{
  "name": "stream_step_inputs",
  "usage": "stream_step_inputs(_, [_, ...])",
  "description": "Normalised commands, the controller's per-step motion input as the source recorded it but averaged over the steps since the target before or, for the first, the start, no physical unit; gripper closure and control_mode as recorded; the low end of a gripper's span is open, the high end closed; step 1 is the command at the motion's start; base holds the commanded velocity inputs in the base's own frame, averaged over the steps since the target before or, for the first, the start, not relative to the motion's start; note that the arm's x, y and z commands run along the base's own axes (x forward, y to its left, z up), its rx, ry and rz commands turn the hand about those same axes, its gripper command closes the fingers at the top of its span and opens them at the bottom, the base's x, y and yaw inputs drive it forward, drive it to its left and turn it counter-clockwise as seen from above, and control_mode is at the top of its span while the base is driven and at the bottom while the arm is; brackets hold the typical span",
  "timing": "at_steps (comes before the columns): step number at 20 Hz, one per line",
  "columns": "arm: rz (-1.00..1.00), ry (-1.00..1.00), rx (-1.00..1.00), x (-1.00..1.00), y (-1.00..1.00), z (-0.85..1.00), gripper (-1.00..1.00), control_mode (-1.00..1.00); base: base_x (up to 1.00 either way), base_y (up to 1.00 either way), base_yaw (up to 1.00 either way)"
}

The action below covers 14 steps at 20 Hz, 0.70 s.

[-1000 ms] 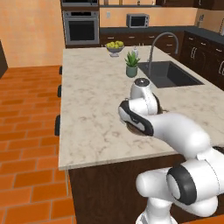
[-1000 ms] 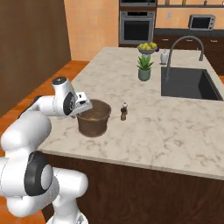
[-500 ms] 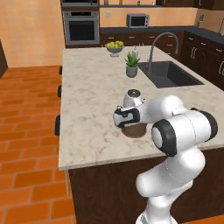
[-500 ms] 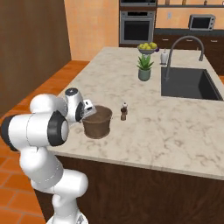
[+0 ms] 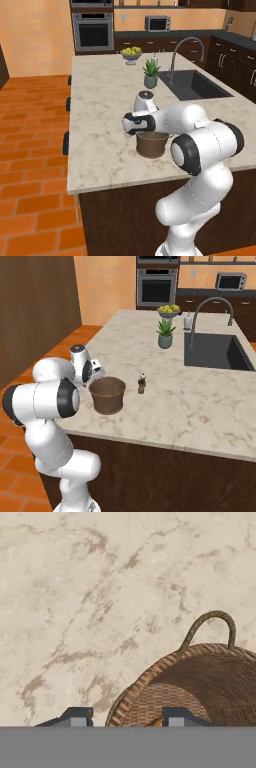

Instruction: Open the cabinet, pick up the bread from the cabinet and place it in the basket. Then move the basket to the dining counter.

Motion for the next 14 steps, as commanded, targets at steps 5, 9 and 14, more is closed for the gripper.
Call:
stream_step_inputs(5, [0.00, -0.01, 0.00, -0.46, 0.00, 1.00, -1.00, -1.00, 0.00, 0.00, 0.00])
stream_step_inputs(9, [0.00, -0.11, -0.01, -0.95, 0.19, 0.79, -1.00, -1.00, 0.00, 0.00, 0.00])
stream_step_inputs(14, [0.00, -0.17, -0.03, -1.00, 0.24, 0.55, -1.00, -1.00, 0.00, 0.00, 0.00])
